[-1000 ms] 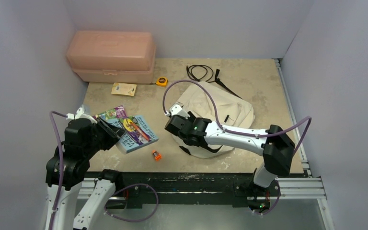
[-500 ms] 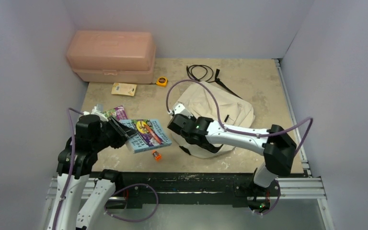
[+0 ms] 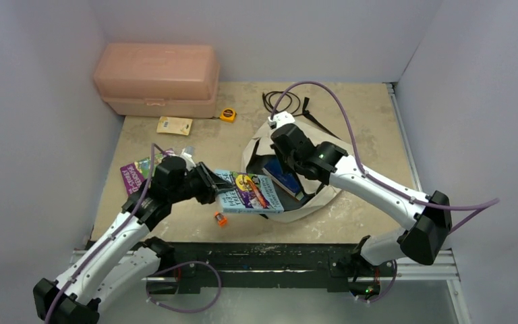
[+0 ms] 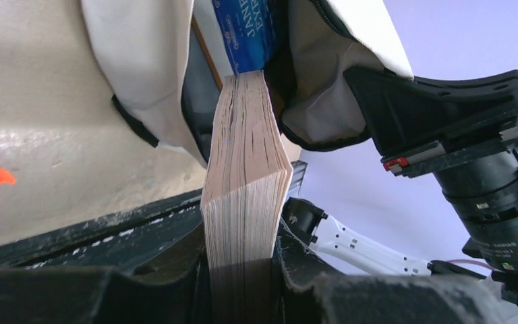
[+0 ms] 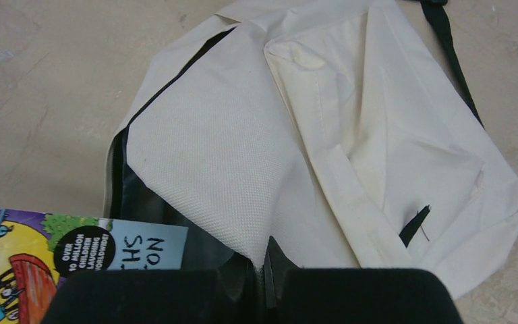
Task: Pack the student bag
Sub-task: Place the book in the student bag.
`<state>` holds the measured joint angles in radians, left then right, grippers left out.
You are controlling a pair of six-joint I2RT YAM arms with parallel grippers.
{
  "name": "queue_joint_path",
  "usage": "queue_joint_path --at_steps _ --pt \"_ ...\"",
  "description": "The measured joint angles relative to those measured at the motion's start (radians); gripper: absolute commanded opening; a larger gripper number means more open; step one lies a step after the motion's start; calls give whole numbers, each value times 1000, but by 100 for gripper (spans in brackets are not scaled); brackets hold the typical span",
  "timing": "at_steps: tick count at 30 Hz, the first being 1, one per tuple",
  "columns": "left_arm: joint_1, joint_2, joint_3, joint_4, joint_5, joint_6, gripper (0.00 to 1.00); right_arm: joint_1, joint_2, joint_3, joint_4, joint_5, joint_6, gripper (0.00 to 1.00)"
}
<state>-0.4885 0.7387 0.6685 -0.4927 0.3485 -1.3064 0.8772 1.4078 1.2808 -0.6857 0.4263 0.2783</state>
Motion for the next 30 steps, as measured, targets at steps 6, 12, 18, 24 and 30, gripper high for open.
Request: queue_joint_path --at_steps 6,12,18,24,30 --pt "-73 89 -37 188 -79 -79 0 -21 -2 0 5 -39 11 0" --pt "-118 200 -37 315 -170 -111 0 -21 -3 0 6 -55 11 0" --pt "-164 338 -36 462 -261 -127 0 -21 -6 0 6 -63 13 0" --pt "-272 447 -32 615 -470 -100 0 -23 -10 0 13 -78 14 0" --pt "-363 631 29 720 -633 -89 0 -27 -12 0 15 -81 18 0"
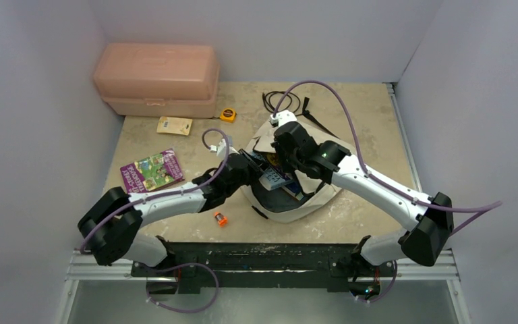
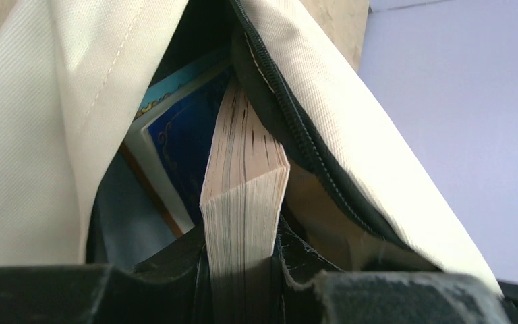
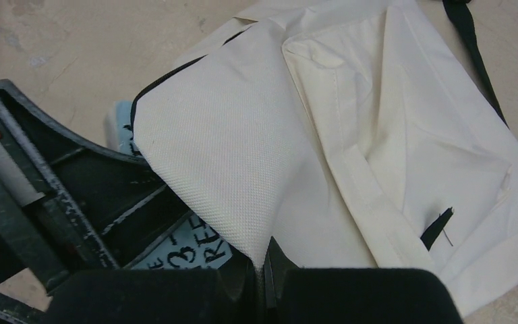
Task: Pack the student bag
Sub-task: Place the book in the student bag.
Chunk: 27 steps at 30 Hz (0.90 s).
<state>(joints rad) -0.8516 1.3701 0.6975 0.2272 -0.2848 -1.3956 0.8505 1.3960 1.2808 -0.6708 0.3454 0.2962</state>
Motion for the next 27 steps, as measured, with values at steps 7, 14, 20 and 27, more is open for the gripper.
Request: queue_joint_path --at_steps 7,14,20,27 --pt "-50 116 166 -87 -132 -23 34 0 -29 0 0 0 2 0" --pt "-52 122 235 -290 -120 -115 50 -2 -38 -3 5 0 3 0" --pt "-52 132 209 -313 -45 -150 52 -2 -38 -10 6 -5 3 0" --pt "-52 188 218 -328 -10 -161 35 -2 -39 -11 7 -17 5 0"
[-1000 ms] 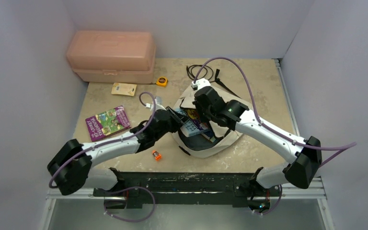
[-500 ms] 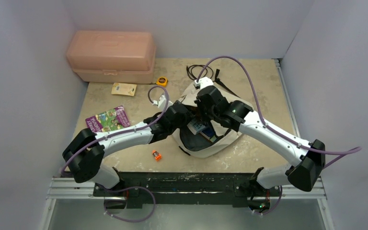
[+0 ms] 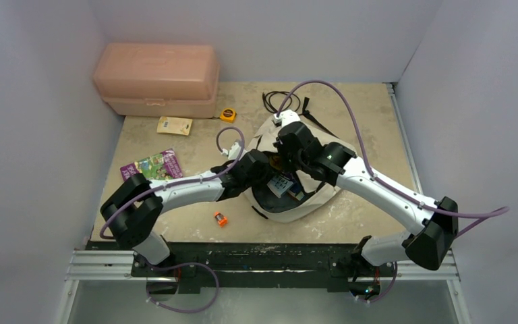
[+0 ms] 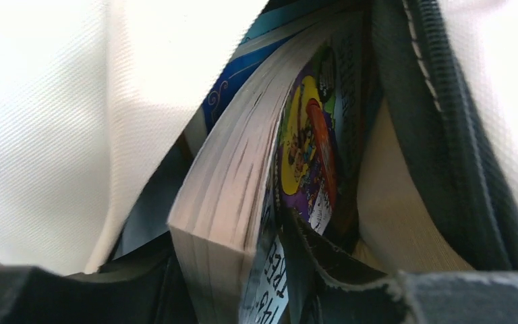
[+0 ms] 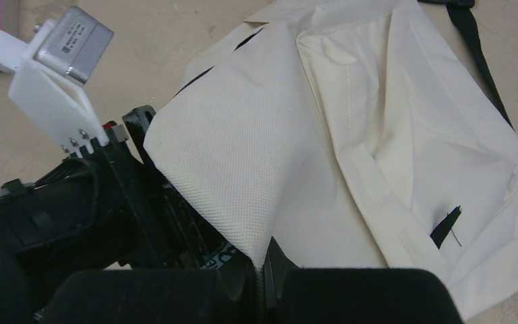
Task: Pack the student bag
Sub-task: Place the book in the student bag.
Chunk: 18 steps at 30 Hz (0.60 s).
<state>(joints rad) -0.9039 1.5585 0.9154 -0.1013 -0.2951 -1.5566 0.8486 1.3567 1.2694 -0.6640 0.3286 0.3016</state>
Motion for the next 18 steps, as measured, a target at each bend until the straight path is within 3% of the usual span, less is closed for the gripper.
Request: queue_joint_path --at_steps 3,6,14,18 --pt "0 64 43 3 8 -10 26 0 -3 -2 0 -6 2 0" --pt "0 150 134 18 28 -27 26 -1 -3 -2 0 -7 5 0" --pt "0 187 233 -68 66 -14 59 -14 -25 -2 1 -1 12 0" --pt "0 163 232 -150 90 2 61 -10 -25 -12 6 -5 11 0"
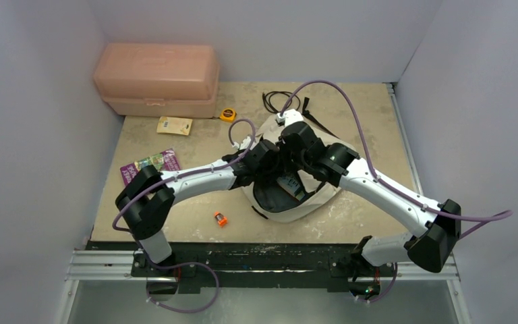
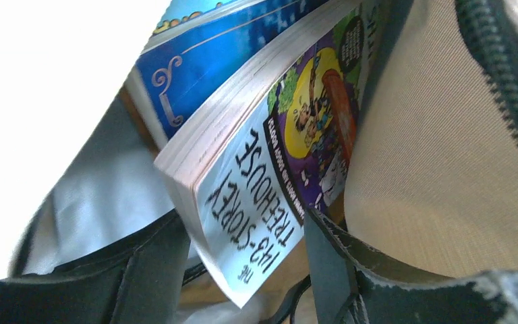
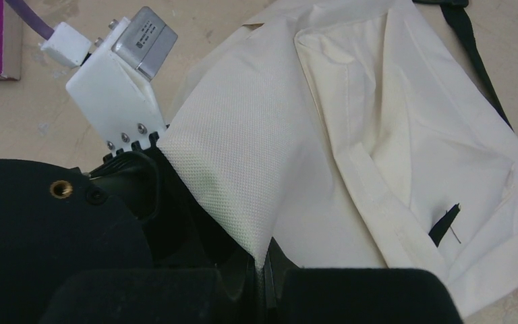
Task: Pack the student bag
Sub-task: Place the book in the student bag.
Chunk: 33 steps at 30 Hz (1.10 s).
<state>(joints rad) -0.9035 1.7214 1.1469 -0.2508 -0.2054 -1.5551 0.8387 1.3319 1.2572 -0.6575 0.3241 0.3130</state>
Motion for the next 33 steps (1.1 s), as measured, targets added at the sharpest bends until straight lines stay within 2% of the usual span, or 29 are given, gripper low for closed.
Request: queue_joint_path --at_steps 3,7,12,22,30,33 --pt "0 -34 -18 -38 16 13 58 1 0 -5 1 -1 0 0" --pt "0 -92 -63 -58 25 27 44 1 0 -5 2 -2 0 0" --pt "0 -112 -85 -52 32 29 35 1 0 -7 2 -2 0 0" --pt "0 -29 -64 -54 64 19 40 1 0 -9 3 -4 1 0" --pt "25 67 64 -102 92 66 40 -6 -15 -18 14 6 10 0" --pt "47 60 70 -90 105 114 46 0 -26 -28 21 2 10 0"
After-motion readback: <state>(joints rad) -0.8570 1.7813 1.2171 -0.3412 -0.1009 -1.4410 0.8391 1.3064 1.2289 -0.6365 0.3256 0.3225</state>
